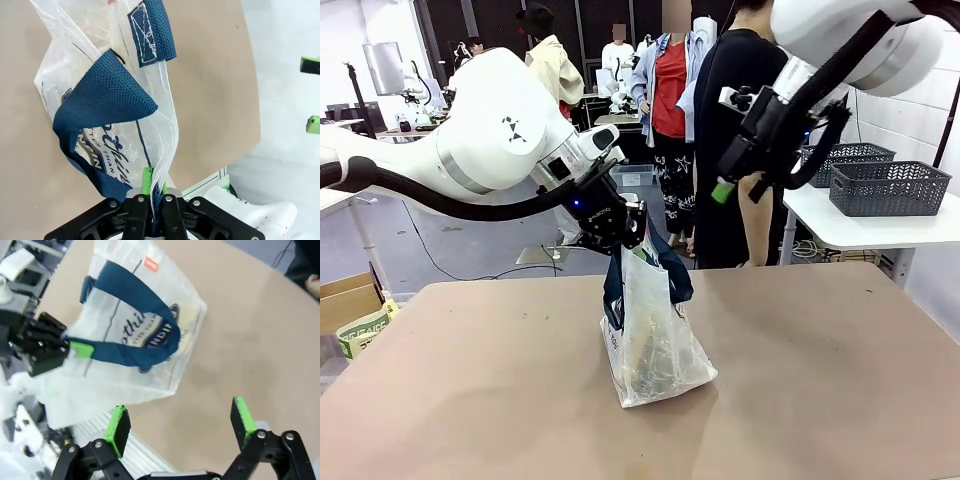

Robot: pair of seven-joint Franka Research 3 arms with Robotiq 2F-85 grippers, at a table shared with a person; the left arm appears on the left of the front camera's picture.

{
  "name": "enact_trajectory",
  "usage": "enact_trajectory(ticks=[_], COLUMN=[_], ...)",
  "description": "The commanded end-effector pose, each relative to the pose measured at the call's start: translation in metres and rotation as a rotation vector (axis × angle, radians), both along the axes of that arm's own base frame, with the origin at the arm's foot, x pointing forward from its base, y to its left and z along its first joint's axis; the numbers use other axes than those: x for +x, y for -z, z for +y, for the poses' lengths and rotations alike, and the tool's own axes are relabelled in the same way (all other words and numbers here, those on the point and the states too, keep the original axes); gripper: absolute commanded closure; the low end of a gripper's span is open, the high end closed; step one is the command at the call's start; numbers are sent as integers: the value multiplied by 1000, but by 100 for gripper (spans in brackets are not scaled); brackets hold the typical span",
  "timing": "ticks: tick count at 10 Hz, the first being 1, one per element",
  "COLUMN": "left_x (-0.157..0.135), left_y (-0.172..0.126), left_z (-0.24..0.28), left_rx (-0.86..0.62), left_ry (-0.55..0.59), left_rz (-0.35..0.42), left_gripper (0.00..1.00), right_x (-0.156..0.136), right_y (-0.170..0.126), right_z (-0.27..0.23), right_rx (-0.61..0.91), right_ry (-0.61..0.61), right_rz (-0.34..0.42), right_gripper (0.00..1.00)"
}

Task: Transfer purchased items from the store into the shopping bag.
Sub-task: Move the Reusable shopping bag to the right side of the table.

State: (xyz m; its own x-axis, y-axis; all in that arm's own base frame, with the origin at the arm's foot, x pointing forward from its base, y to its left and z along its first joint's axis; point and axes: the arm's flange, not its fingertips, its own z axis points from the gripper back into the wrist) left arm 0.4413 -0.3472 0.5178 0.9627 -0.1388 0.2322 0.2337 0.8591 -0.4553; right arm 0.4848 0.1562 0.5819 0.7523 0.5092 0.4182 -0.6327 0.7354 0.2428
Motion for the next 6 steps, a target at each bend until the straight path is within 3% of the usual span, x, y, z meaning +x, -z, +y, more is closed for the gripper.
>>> enact_trajectory(ticks=[1,4,5,6], left_x=[-2,-2,-2,-2], left_y=[-4,-4,-4,-4], left_z=[0,0,0,0], left_rx=[-14,-14,-14,-14], left_ry=[-10,-10,-10,-10], left_rz=[7,7,7,7], left_gripper=[100,100,100,100], right_x=[-10,-13,-14,-4], right_y=[8,8,10,-3], right_z=[-22,-48,-52,-42], right_rx=[29,93,114,36], right_ry=[-79,-139,-142,-97], right_rz=[-147,-231,-216,-191], right_gripper=[0,0,0,0])
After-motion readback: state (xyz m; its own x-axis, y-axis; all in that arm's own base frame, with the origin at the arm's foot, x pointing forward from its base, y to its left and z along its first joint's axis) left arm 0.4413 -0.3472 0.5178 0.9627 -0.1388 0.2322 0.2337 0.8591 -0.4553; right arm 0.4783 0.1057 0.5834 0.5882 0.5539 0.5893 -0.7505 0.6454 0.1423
